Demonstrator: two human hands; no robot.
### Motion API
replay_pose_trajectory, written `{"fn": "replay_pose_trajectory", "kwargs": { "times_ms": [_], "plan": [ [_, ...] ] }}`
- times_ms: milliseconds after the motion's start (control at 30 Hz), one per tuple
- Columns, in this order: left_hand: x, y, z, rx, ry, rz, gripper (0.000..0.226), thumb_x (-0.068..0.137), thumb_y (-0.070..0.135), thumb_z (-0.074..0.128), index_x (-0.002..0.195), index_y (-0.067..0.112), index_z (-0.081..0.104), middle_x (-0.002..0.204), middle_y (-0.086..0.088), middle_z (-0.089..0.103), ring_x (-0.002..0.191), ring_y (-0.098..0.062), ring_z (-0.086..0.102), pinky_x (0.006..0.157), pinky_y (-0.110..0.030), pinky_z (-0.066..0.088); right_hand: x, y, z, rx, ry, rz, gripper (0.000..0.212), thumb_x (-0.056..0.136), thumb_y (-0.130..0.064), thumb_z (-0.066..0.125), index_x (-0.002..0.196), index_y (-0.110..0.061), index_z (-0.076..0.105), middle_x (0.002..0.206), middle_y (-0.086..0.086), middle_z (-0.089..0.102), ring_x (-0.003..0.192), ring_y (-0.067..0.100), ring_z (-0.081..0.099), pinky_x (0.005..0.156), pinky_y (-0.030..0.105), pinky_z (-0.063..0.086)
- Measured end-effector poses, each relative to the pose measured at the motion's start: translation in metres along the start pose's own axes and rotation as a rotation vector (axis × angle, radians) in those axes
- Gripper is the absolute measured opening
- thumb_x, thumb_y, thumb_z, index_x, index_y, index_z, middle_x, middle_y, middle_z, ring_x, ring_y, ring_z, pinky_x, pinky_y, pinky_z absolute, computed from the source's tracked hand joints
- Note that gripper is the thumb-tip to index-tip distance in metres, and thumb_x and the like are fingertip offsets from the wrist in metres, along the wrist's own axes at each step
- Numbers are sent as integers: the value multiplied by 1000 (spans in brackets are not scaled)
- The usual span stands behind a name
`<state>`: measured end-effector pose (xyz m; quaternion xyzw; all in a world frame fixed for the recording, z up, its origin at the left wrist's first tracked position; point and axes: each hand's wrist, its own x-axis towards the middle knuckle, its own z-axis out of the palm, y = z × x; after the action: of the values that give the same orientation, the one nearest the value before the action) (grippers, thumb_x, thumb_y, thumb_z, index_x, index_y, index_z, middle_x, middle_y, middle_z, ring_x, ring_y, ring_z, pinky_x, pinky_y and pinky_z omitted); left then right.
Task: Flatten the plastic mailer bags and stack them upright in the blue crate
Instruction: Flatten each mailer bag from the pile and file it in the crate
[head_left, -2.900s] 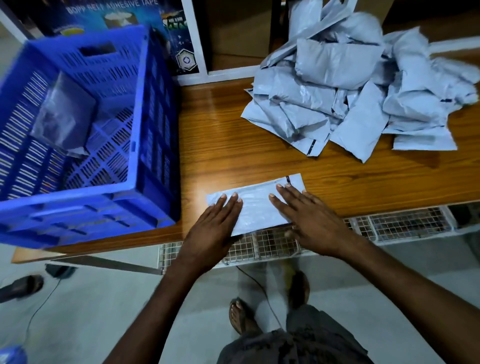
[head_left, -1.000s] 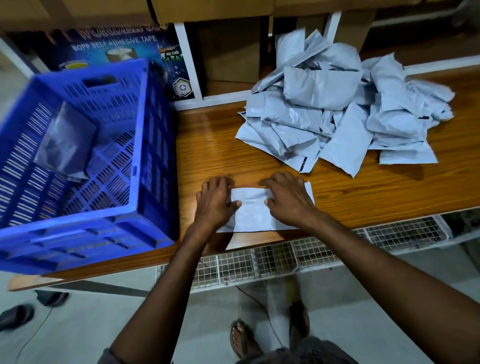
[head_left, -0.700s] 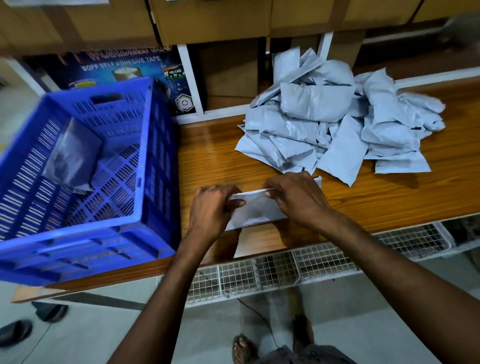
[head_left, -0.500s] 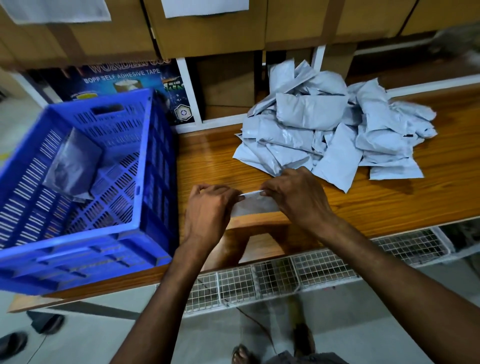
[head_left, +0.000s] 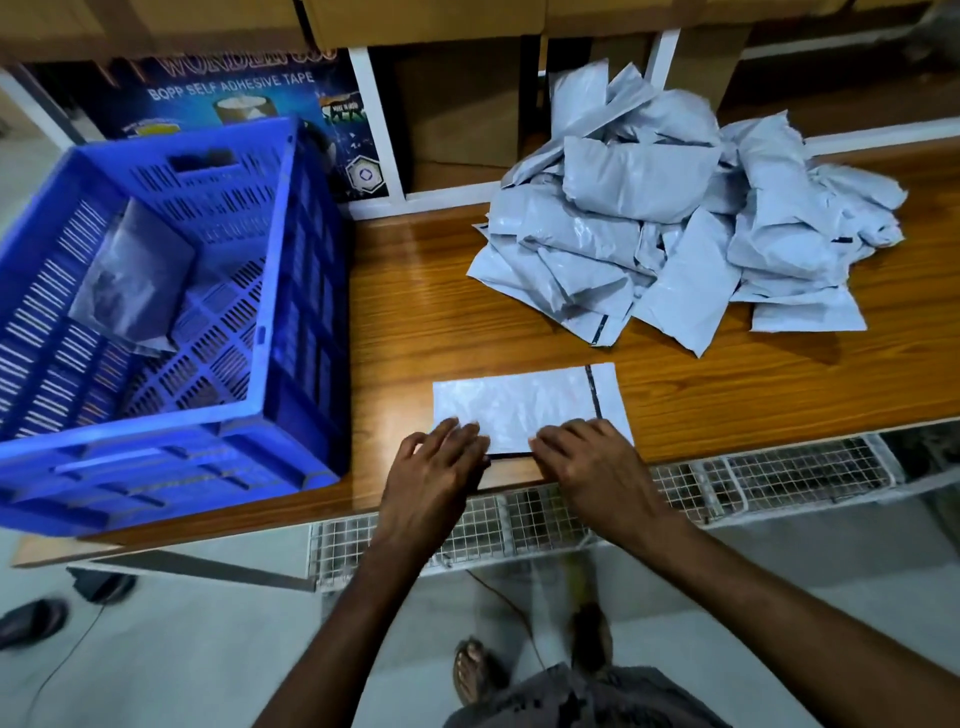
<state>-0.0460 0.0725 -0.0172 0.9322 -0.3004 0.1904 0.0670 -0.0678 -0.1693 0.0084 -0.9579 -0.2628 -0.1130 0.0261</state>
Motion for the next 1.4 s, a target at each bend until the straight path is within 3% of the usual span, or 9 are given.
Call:
{"fn": "replay_pose_trajectory", "kwargs": {
  "times_ms": [200, 367, 433, 600, 733, 833, 967, 1167, 1400],
  "plan": [
    [9, 11, -8, -183, -78, 35, 31, 89, 15, 78, 119, 18, 70, 124, -3, 66, 106, -25, 63, 77, -34, 44, 2, -5, -4, 91, -92, 28, 55, 77, -11, 42, 125, -17, 67, 132, 7, 61, 113, 28, 56, 84, 41, 46],
    [1, 7, -18, -267, -76, -141, 21, 96, 23, 69, 116, 21, 76, 123, 5, 71, 108, -18, 68, 73, -34, 57, -16, 11, -3, 120, -110, 229, 51, 77, -12, 71, 128, -20, 68, 135, 7, 60, 119, 29, 55, 88, 42, 47],
    [2, 15, -25, -278, -43, -155, 19, 98, 25, 65, 112, 19, 77, 120, 1, 71, 107, -20, 66, 77, -35, 55, -17, 7, -6, 129, -85, 283, 49, 80, -12, 71, 128, -16, 68, 138, 9, 59, 125, 29, 54, 96, 44, 45],
    [16, 37, -11, -253, -134, -154, 42, 108, 30, 41, 135, 9, 65, 145, -8, 60, 137, -25, 52, 113, -37, 42, -5, -22, 3, 254, -161, 274, 55, 103, -32, 32, 153, -12, 43, 162, 4, 36, 152, 19, 26, 121, 46, 29],
    [-2, 32, -5, -189, -185, -202, 46, 110, 34, 38, 146, 12, 57, 156, -3, 48, 147, -22, 42, 117, -38, 40, -30, -1, 7, 196, -290, 320, 63, 107, -51, 7, 162, -21, 11, 169, -4, 3, 156, 12, -4, 127, 42, 9],
    [-12, 34, -12, -162, -200, -268, 48, 110, 36, 37, 148, 12, 55, 157, -4, 47, 149, -21, 39, 119, -38, 37, -37, 7, -1, 175, -283, 399, 72, 103, -57, -7, 162, -21, 13, 169, -2, 5, 156, 15, -2, 127, 41, 3],
    [24, 33, -14, -188, -129, -318, 50, 111, 32, 31, 146, 4, 55, 154, -14, 50, 146, -29, 44, 121, -40, 32, 0, -6, -2, 265, -138, 458, 65, 108, -47, 10, 159, -12, 28, 167, 5, 20, 156, 17, 12, 127, 41, 12],
    [48, 13, 17, -130, -367, -280, 69, 108, 49, 15, 161, 8, 26, 169, -10, 22, 156, -26, 21, 124, -48, 25, 36, 13, 16, 147, -294, 355, 70, 107, -54, 14, 162, -13, 3, 170, 4, -1, 156, 16, -5, 127, 37, -3],
    [30, -1, 4, -52, -338, -292, 67, 109, 50, 12, 165, 14, 13, 172, -4, 5, 159, -22, 5, 128, -44, 9, 12, 36, 8, 76, -288, 498, 75, 104, -58, 9, 161, -13, -6, 168, 10, -14, 155, 23, -15, 126, 43, -5]
  ]
}}
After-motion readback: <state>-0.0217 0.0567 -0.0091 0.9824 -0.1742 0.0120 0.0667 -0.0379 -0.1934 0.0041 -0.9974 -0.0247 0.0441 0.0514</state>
